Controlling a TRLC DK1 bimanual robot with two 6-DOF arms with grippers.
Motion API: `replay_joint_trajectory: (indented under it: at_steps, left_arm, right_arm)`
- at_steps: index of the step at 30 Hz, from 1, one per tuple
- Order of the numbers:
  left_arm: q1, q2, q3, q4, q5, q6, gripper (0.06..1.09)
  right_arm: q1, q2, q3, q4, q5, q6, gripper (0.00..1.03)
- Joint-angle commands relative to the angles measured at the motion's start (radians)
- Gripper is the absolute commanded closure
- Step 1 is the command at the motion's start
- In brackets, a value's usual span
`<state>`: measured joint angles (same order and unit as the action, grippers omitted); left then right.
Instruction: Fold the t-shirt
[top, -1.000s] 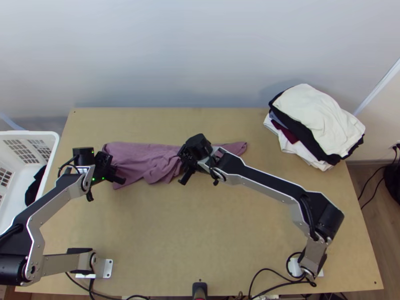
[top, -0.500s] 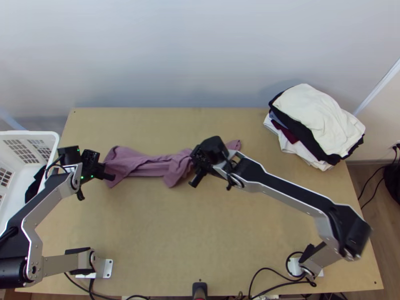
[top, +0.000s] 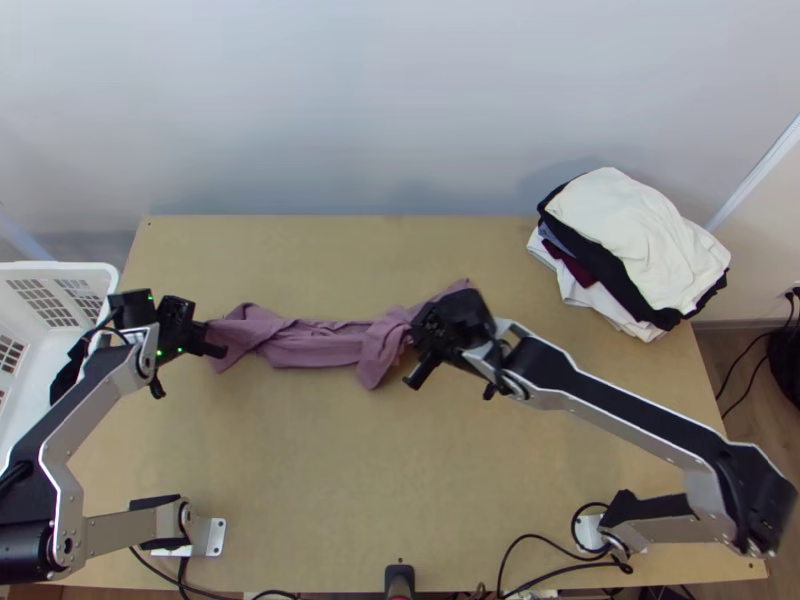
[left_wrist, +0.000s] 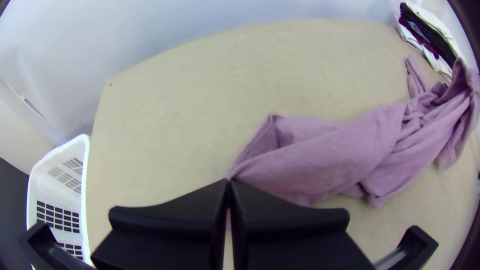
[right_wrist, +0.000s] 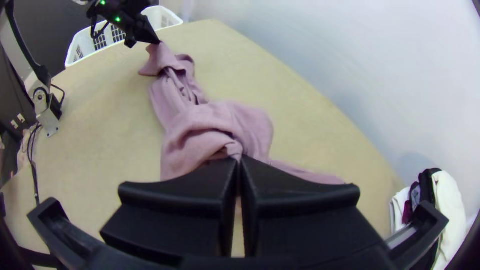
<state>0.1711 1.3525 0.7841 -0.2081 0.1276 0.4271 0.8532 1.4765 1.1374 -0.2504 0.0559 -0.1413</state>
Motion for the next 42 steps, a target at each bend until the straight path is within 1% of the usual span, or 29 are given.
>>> replay_joint_trajectory:
  at_steps: [1, 7, 11, 17, 21, 25, 32, 36, 39, 42]
  left_arm:
    - [0.024, -0.004, 0.090, -0.043, 0.027, -0.034, 1.05]
    - [0.079, -0.019, 0.267, -0.192, 0.116, -0.169, 1.05]
    - [0.080, -0.046, 0.394, -0.275, 0.136, -0.266, 1.05]
    - [0.059, -0.113, 0.584, -0.376, 0.139, -0.396, 1.05]
    - [0.056, -0.165, 0.676, -0.405, 0.139, -0.472, 1.05]
    - [0.067, -0.213, 0.748, -0.422, 0.139, -0.505, 1.05]
    - [0.068, -0.352, 0.758, -0.468, 0.147, -0.533, 1.05]
    - [0.068, -0.458, 0.713, -0.471, 0.153, -0.579, 1.05]
    - [0.065, -0.556, 0.639, -0.471, 0.172, -0.620, 1.05]
    - [0.038, -0.650, 0.552, -0.485, 0.175, -0.657, 1.05]
  right_arm:
    - [-0.029, -0.091, -0.007, 0.026, 0.009, 0.012, 1.00]
    - [-0.105, -0.186, -0.002, 0.069, 0.009, 0.020, 1.00]
    - [-0.134, -0.226, 0.016, 0.085, 0.009, 0.014, 1.00]
    - [-0.160, -0.291, 0.065, 0.099, 0.010, 0.002, 1.00]
    - [-0.177, -0.347, 0.093, 0.125, 0.019, -0.001, 1.00]
    - [-0.184, -0.417, 0.101, 0.169, 0.028, -0.017, 1.00]
    - [-0.178, -0.610, 0.074, 0.186, 0.028, -0.018, 1.00]
    - [-0.167, -0.745, 0.022, 0.175, 0.028, -0.018, 1.00]
    - [-0.154, -0.825, 0.001, 0.092, 0.028, -0.011, 1.00]
    - [-0.154, -0.891, -0.014, -0.009, 0.028, 0.022, 1.00]
